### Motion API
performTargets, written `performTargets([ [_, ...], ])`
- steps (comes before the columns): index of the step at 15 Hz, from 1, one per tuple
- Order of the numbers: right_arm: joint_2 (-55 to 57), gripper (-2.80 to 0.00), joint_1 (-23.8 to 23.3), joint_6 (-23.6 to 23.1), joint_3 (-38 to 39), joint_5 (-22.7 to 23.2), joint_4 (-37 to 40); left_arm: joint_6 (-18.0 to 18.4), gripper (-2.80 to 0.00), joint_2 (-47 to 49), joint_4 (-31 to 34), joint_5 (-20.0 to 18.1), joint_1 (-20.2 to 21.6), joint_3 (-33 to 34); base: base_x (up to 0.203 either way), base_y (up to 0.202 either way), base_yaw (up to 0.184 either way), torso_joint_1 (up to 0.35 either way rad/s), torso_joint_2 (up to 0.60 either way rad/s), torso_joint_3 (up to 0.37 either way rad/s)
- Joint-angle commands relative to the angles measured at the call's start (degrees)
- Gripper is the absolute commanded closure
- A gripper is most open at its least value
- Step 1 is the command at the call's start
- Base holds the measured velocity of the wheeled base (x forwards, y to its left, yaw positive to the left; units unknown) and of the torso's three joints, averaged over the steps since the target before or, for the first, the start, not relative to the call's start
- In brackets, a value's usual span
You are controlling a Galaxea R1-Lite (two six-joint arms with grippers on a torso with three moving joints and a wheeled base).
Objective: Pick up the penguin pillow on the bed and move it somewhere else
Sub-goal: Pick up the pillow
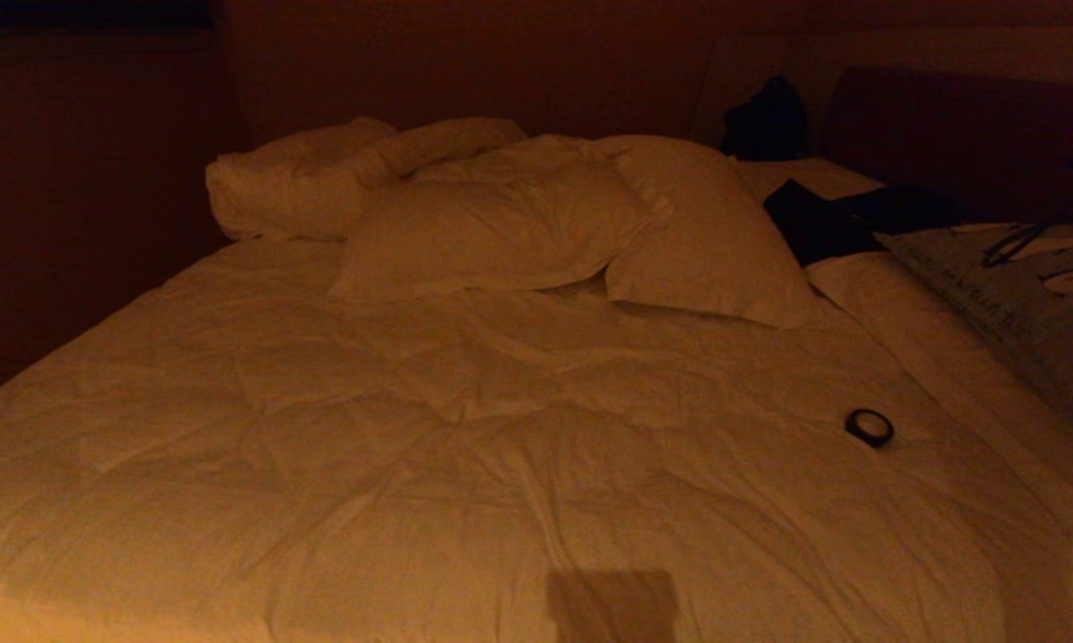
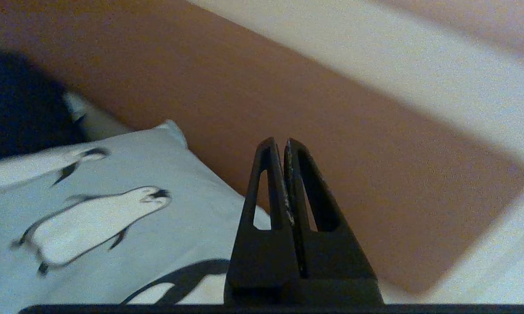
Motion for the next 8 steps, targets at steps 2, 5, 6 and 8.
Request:
performTargets([
  [2,-2.0,0.00,0.1,17.0,0.0,-15.1,0.2,0.0,0.00,0.0,0.0,0.0,0.1,0.2,0.000,0.000,0.000,0.000,0.00,0.000],
  [5,-2.2,0.00,0.0,21.1,0.1,-20.4,-0.1,0.0,0.00,0.0,0.0,0.0,0.0,0.2,0.000,0.000,0.000,0.000,0.00,0.000],
  [6,-2.2,0.00,0.0,22.3,0.2,-22.0,-0.1,0.0,0.00,0.0,0.0,0.0,0.0,0.2,0.000,0.000,0.000,0.000,0.00,0.000],
  [8,-2.9,0.00,0.1,24.4,0.3,-23.4,-0.1,0.0,0.00,0.0,0.0,0.0,0.0,0.2,0.000,0.000,0.000,0.000,0.00,0.000],
])
